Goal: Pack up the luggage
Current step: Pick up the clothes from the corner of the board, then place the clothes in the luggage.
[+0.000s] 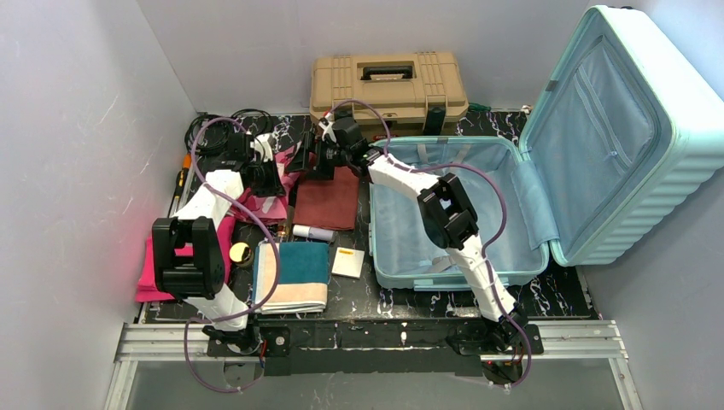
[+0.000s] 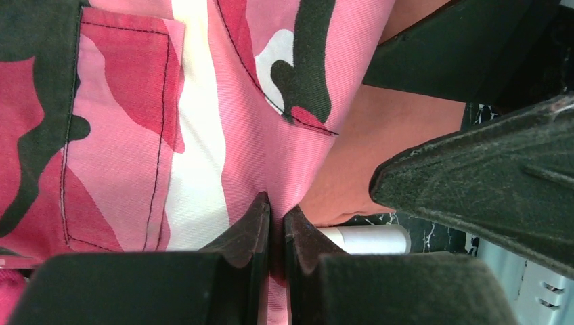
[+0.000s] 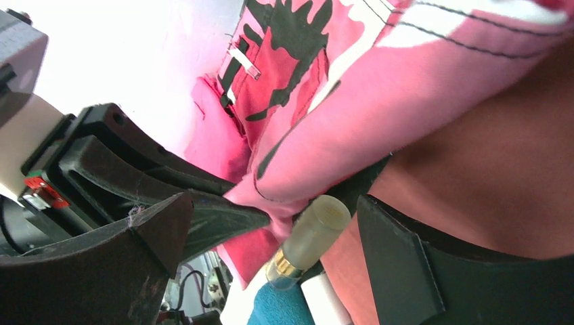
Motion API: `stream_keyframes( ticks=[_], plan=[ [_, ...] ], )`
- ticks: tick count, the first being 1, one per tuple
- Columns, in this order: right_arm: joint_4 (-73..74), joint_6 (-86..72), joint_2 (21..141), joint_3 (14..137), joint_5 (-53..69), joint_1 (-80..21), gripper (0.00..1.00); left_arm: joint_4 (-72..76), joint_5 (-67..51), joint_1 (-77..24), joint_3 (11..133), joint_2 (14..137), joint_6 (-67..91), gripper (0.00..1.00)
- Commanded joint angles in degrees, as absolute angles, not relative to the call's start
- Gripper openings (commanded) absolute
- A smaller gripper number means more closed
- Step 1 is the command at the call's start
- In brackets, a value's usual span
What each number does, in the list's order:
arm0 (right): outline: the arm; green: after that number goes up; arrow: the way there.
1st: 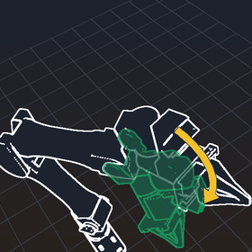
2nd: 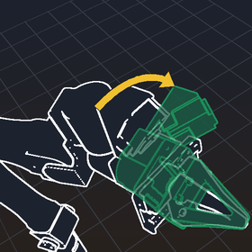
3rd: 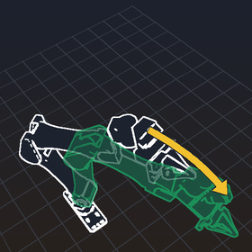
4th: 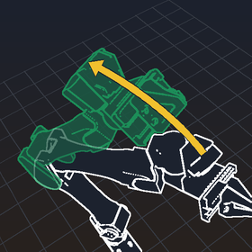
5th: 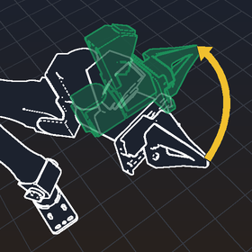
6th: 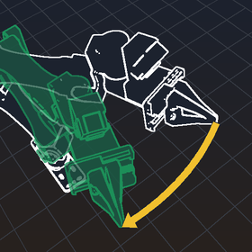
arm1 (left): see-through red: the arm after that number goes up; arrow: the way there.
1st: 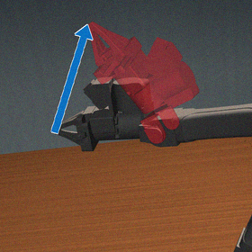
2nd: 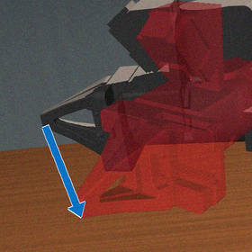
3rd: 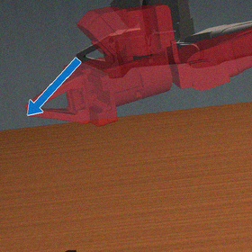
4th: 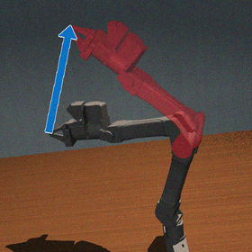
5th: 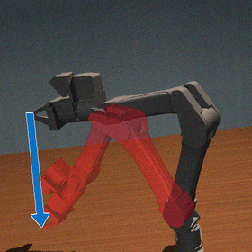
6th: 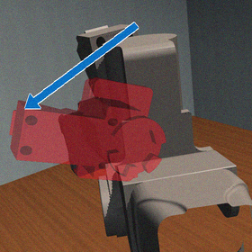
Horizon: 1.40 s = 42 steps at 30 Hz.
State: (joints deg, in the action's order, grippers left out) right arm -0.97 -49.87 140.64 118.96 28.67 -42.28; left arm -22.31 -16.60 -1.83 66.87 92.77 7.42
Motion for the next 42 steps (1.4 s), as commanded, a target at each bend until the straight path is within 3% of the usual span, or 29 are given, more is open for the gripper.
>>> stream_keyframes(
  ticks=[1,13,25,27,32,38,42],
  plan=[
    [-5.4,-54.2,142.8,120.1,28.5,-42.8,1.0,-20.4,-19.7,-1.9,65.7,87.7,11.5,0.0],
    [-3.7,-55.2,145.9,122.3,24.7,-45.5,1.0,-18.4,-22.0,-2.5,64.3,84.9,17.2,0.0],
    [-9.2,-60.6,145.8,120.5,28.5,-45.6,1.0,-17.8,-20.3,-5.3,62.7,85.6,17.1,0.0],
    [-8.9,-60.5,146.1,120.5,28.3,-45.9,1.0,-17.7,-21.7,-5.3,62.8,85.8,17.5,0.08],
    [-7.7,-60.1,146.6,119.7,27.6,-46.0,1.0,-17.2,-22.9,-5.5,62.2,85.9,17.5,0.38],
    [-9.4,-61.7,146.9,118.1,28.5,-46.5,1.0,-19.8,-21.0,-4.5,62.8,83.5,16.8,0.83],
    [-9.4,-61.9,147.1,117.4,29.1,-47.3,1.0,-22.6,-22.2,-0.7,65.7,82.3,16.5,0.93]
  ],
)
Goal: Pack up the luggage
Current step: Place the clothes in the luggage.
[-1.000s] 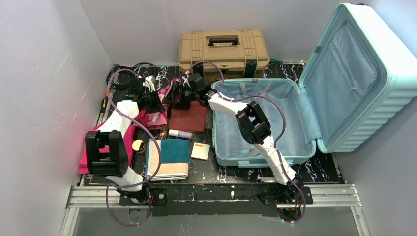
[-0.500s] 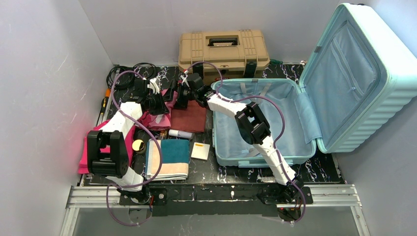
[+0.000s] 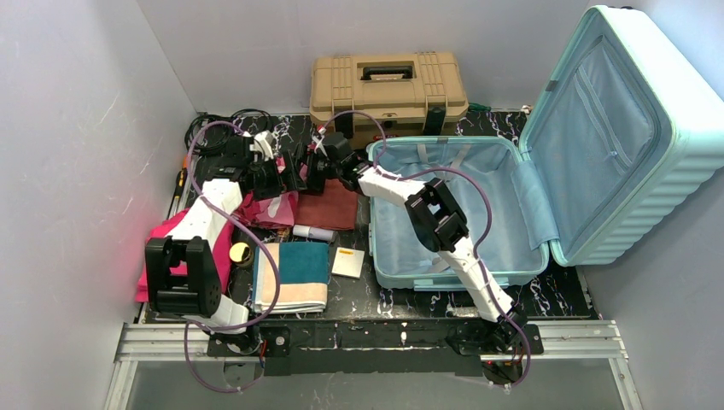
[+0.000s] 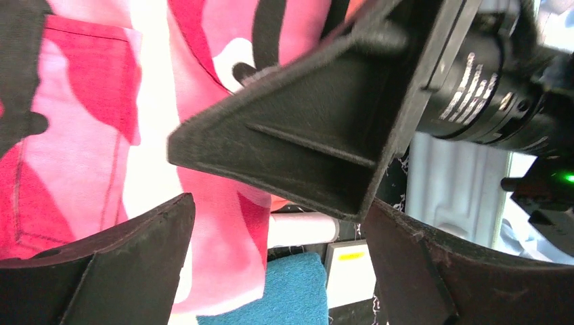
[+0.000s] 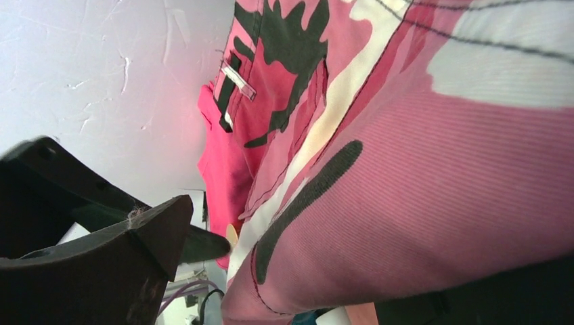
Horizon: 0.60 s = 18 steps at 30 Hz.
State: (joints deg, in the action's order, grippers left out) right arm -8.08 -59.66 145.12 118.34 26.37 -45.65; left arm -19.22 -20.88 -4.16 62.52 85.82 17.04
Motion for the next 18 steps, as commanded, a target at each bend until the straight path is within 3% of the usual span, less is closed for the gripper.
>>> stream_keyframes(
  ticks=[1,4,7,9,12,14,18],
  plan=[
    [-9.5,-61.9,147.0,116.9,29.3,-47.4,1.0,-23.0,-22.7,-0.2,66.0,81.9,16.4,0.93],
    [-9.5,-62.0,146.5,115.7,29.2,-47.6,0.98,-23.7,-23.9,3.5,66.5,79.6,16.3,0.93],
    [-9.5,-61.6,145.9,114.9,28.7,-47.6,0.85,-24.5,-24.7,6.4,66.4,77.9,16.3,0.93],
    [-10.2,-61.7,145.6,114.3,28.7,-47.6,0.66,-24.5,-25.2,8.3,66.0,76.9,16.3,0.93],
    [-11.2,-62.4,145.7,113.7,28.7,-47.6,0.23,-24.4,-26.1,11.3,65.3,75.6,16.3,0.93],
    [-11.0,-61.7,145.9,114.4,28.8,-47.6,0.01,-24.4,-26.4,13.3,64.9,74.4,16.0,0.93],
    [-6.8,-57.1,145.1,118.8,29.0,-47.5,0.01,-25.3,-26.2,17.1,64.1,72.1,14.2,0.93]
  ],
)
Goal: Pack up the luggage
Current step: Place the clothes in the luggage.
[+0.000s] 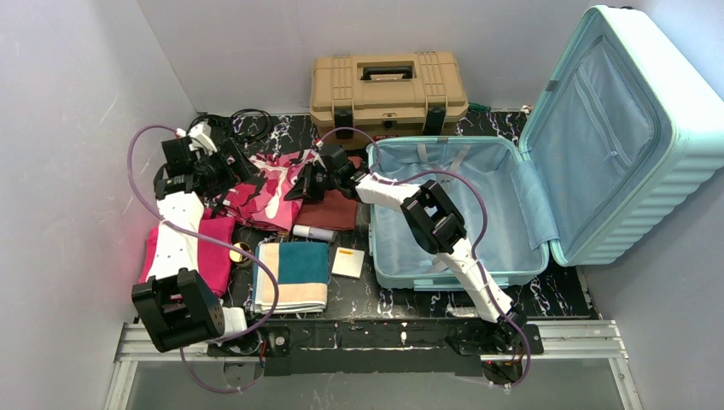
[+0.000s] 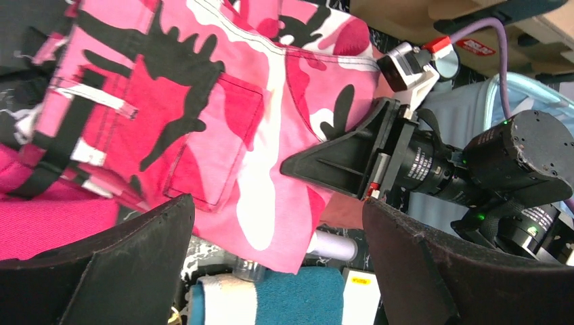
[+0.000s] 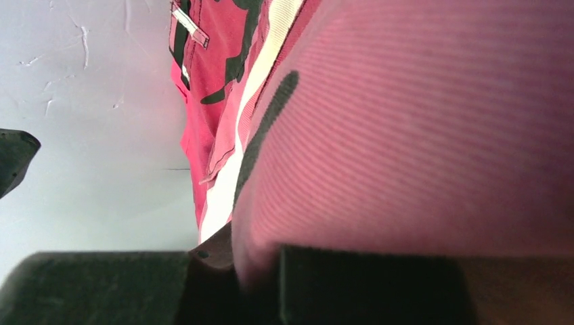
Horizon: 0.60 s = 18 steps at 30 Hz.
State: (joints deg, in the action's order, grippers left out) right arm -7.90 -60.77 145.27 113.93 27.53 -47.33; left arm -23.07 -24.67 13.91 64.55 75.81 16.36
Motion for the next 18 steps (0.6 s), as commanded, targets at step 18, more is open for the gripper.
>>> stream_keyframes(
  ticks=[18],
  plan=[
    [1.2,-46.7,132.3,126.7,34.2,-47.5,0.01,-26.9,-27.9,28.5,58.8,65.6,10.0,0.94]
  ],
)
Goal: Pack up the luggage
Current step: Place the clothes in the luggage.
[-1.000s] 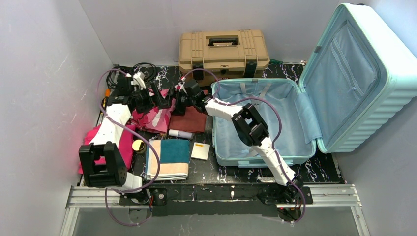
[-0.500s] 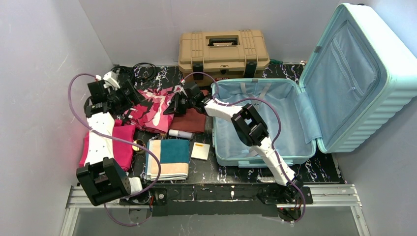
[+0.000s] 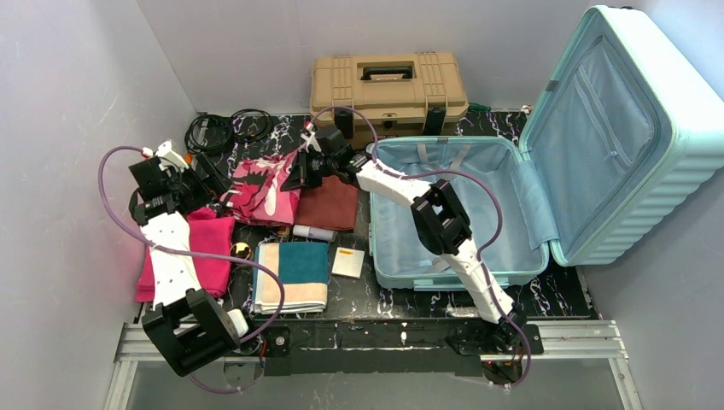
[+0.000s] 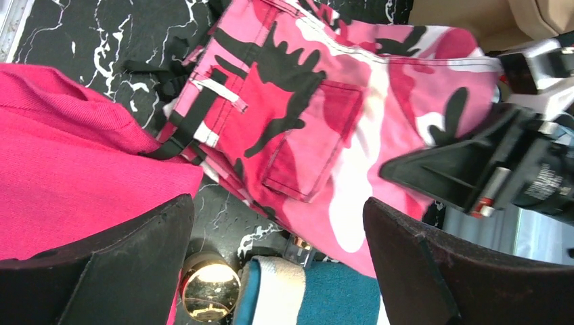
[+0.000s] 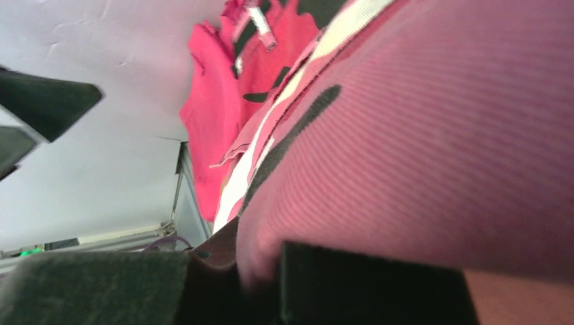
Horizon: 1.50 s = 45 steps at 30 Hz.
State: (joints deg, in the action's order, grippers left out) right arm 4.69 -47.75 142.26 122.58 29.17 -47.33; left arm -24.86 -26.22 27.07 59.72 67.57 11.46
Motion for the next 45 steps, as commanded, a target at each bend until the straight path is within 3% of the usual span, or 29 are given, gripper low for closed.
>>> stream_keyframes(
  ticks=[1,13,27,32,45],
  plan=[
    [1.1,-47.4,131.4,126.3,34.6,-47.5,0.01,-27.1,-27.9,28.6,58.7,65.5,9.9,0.94],
    [0.8,-50.3,120.3,116.3,41.5,-42.3,0.01,-28.6,-27.3,29.8,57.8,63.2,9.0,0.94],
    [34.4,-24.6,112.1,113.6,53.3,-33.2,0.01,-27.8,-29.0,30.0,57.0,62.3,10.3,0.94],
    [51.1,-11.1,108.0,116.7,47.8,-32.2,0.01,-27.2,-29.1,30.0,56.4,62.3,10.6,0.94],
    [68.2,5.7,103.5,111.4,30.7,-26.2,0.01,-25.4,-30.8,30.0,55.3,62.6,12.5,0.94]
  ],
)
